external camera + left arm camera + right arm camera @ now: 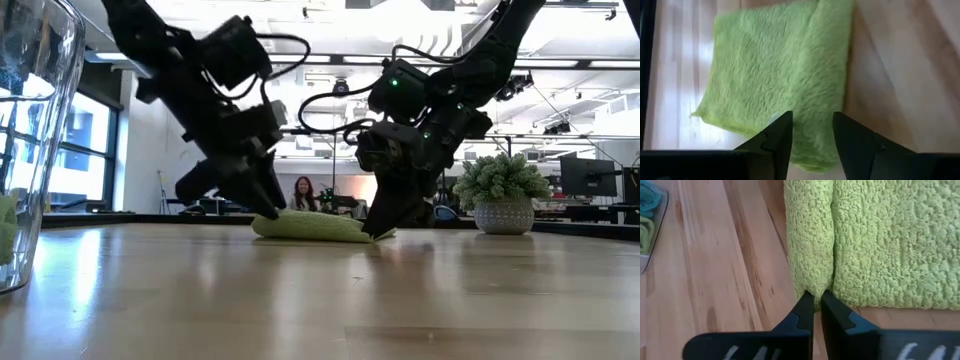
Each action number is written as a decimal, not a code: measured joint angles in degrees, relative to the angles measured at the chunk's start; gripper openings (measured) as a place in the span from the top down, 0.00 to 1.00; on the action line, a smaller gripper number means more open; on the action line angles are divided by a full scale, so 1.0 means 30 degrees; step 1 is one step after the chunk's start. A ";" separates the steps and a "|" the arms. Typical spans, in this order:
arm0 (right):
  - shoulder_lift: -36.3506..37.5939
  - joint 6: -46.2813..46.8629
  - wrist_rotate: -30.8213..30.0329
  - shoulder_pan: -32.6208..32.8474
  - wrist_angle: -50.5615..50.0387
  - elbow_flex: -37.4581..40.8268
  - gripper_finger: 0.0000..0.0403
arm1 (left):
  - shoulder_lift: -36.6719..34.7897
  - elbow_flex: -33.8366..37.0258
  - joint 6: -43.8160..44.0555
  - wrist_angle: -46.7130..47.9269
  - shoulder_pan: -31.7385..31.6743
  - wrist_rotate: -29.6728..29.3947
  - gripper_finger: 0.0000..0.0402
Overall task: Roll microfiber towels into tight, uniform cylinder then place into a basket
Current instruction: Roll the light green microfiber cloth
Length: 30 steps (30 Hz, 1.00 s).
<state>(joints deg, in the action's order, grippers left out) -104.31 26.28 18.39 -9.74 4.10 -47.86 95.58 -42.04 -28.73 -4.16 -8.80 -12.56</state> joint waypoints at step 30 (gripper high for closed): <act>0.3476 -0.9523 -0.1158 0.0949 -0.3587 0.0007 0.72 | 0.1853 -0.0005 1.7588 0.1303 -0.3288 1.3755 0.86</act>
<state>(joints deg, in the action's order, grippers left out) -93.88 -2.29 14.92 -6.89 -6.66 -47.83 101.14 -42.06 24.03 -0.25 -18.66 28.70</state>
